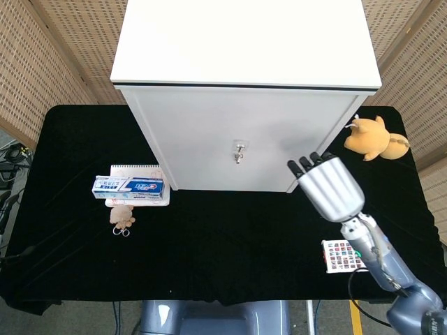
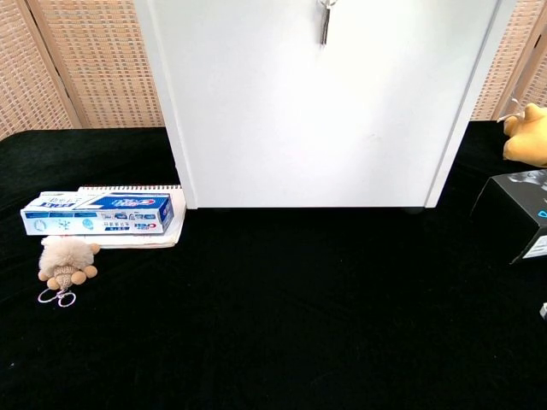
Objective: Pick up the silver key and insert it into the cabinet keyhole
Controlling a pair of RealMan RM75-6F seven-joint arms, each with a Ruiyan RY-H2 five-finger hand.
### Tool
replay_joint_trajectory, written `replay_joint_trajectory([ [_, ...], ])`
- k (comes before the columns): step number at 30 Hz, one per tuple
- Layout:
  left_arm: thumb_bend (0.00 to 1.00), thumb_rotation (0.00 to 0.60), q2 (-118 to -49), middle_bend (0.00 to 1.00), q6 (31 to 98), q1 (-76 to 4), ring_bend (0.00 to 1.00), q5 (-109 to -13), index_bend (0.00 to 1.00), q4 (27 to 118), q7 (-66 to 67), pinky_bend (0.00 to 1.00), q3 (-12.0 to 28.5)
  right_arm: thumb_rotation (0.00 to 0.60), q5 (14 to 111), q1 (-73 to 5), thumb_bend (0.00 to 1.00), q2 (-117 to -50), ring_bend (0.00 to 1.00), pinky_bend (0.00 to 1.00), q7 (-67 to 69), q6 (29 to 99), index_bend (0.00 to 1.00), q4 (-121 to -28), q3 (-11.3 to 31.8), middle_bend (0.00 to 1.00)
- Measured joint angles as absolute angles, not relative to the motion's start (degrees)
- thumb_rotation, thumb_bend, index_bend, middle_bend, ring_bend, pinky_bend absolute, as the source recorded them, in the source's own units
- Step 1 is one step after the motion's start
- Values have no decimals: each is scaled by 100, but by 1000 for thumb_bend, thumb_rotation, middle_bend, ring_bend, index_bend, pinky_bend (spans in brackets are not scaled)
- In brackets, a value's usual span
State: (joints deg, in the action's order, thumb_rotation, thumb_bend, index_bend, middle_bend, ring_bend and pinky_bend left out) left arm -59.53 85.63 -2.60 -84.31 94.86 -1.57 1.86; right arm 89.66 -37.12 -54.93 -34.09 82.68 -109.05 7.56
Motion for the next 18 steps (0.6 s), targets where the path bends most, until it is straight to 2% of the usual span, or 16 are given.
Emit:
replay_joint_trajectory([
  [2,0,600,-5956,0,8610,-237,0,-8479,0,9495,-149,0,167,600,9134,-3339,40,-5458,362,455,-2929,8677,366,-10710,603,475],
  [4,0,600,-5966,0,8649,-217,0,-8529,0,9498,-140,0,147,600,9191,-2993,0,-5455,125,247,-2511,8971,285,-10538,463,300],
  [6,0,600,-5984,0,8696,-199,0,-8568,0,9497,-141,0,136,600,9160,-2577,0,-5467,17,100,-2066,9203,225,-10361,286,152],
  [7,0,600,-6000,0,8737,-188,0,-8588,0,9493,-156,0,137,600,9110,-2410,0,-5475,0,45,-1896,9258,194,-10303,205,80],
  [10,0,600,-6064,0,8896,-152,0,-8656,0,9435,-193,0,155,600,8840,-2020,0,-5525,0,0,-1392,9297,117,-10170,-20,1],
  [18,0,600,-6209,0,9125,-47,0,-8783,0,9168,-321,0,152,600,8679,-1434,0,-6153,0,0,-714,9293,89,-9445,-282,0],
])
